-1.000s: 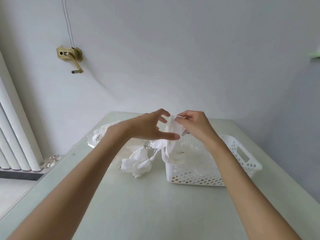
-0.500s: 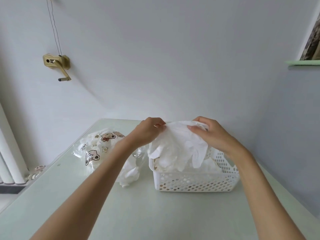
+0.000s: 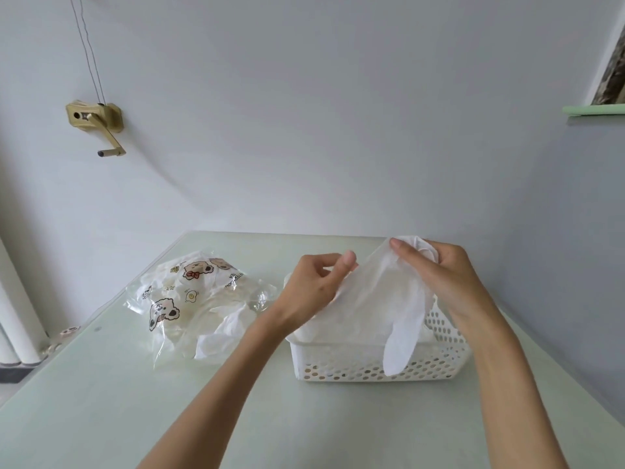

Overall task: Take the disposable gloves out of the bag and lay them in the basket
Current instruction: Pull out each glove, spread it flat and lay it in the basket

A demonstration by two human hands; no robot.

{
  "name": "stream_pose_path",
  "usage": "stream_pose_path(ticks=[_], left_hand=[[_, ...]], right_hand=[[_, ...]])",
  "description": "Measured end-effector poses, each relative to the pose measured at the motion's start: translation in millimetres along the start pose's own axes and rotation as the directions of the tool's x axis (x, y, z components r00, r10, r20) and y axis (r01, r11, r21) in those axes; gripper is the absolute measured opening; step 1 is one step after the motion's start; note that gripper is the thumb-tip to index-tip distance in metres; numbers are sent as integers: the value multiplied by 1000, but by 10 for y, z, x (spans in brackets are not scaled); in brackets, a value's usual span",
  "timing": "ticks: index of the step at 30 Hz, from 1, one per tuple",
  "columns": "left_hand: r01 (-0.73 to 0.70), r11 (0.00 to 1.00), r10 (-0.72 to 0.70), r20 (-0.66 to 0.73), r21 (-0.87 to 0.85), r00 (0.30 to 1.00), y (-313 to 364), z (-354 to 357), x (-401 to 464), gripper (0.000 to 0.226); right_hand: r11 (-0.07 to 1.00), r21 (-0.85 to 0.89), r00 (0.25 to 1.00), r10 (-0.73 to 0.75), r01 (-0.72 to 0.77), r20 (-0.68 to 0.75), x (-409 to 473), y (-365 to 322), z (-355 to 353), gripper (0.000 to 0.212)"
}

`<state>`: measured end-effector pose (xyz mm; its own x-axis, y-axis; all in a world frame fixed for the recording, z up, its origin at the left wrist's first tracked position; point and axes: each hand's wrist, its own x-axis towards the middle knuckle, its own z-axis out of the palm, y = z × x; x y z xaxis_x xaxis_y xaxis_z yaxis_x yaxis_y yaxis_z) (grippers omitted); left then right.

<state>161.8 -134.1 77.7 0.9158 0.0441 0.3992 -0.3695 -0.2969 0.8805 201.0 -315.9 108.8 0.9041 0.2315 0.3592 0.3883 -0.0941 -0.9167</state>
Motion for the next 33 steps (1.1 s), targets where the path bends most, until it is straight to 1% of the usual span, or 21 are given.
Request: stream_pose_path(ticks=[2,4,5,7,10,12,14,16,18,20,22,23,24,25,26,28,29,31,32,33], left_hand=[[-3,1000,1,91,16,996,-14,-37,-6,57],[4,998,-15,201,58,980,11,-79,-7,39],[14,996,-37,259,90,965,39,-99,-8,34],[42,986,-98,359,160,928,101,-136,0,30],[78,965,-179,410,251,894,180,-193,13,21],[41,953,-166,405,300,899,184,-242,33,18],[-12,954,-101,358,299,928,162,-322,39,23],[-52,961,-25,272,272,962,149,-424,15,32],[-79,974,46,160,211,986,178,-507,-42,37],[-98,987,102,-24,131,994,249,-573,-85,33],[-120,988,139,-230,93,963,321,-653,-77,23],[-134,985,159,-293,106,943,349,-700,-56,17],[-133,980,175,-311,151,934,346,-743,-3,14],[-110,968,173,-285,225,943,322,-773,58,14],[-72,942,151,-222,326,963,261,-787,140,18],[3,851,26,-47,525,999,68,-749,340,25],[17,803,-52,42,596,998,-46,-701,440,25],[-8,716,-166,181,698,969,-244,-561,597,20],[-26,674,-204,221,738,954,-339,-484,666,20],[-45,635,-235,248,771,940,-408,-405,716,21]], right_hand=[[1000,-12,1000,-6,6,18,-11,8,-121,33],[1000,-17,999,13,-12,37,-27,9,-234,25],[999,-33,998,23,-21,57,-35,5,-277,22],[996,-73,991,61,-52,123,-59,4,-339,26],[989,-136,977,83,-56,197,-87,25,-421,34],[993,-121,985,10,11,173,-90,22,-447,34],[988,-90,987,-116,126,109,-84,-7,-405,30],[956,-164,970,-241,242,24,-56,-45,-290,29],[923,-217,938,-339,318,-69,-38,-87,-100,29],[915,-197,910,-385,353,-155,-28,-143,128,31],[922,-156,897,-383,355,-221,2,-209,323,32],[931,-133,899,-364,340,-243,43,-221,394,33],[947,-115,913,-320,300,-253,105,-210,426,36],[969,-102,937,-245,226,-248,176,-177,432,39],[987,-101,963,-149,128,-225,256,-109,409,43],[984,-157,991,67,-84,-114,390,72,288,49],[962,-208,984,176,-178,-28,434,187,209,49],[891,-339,920,365,-301,143,464,363,61,34],[856,-403,885,426,-325,190,469,430,9,26],[822,-461,863,463,-334,201,482,504,-27,27]])
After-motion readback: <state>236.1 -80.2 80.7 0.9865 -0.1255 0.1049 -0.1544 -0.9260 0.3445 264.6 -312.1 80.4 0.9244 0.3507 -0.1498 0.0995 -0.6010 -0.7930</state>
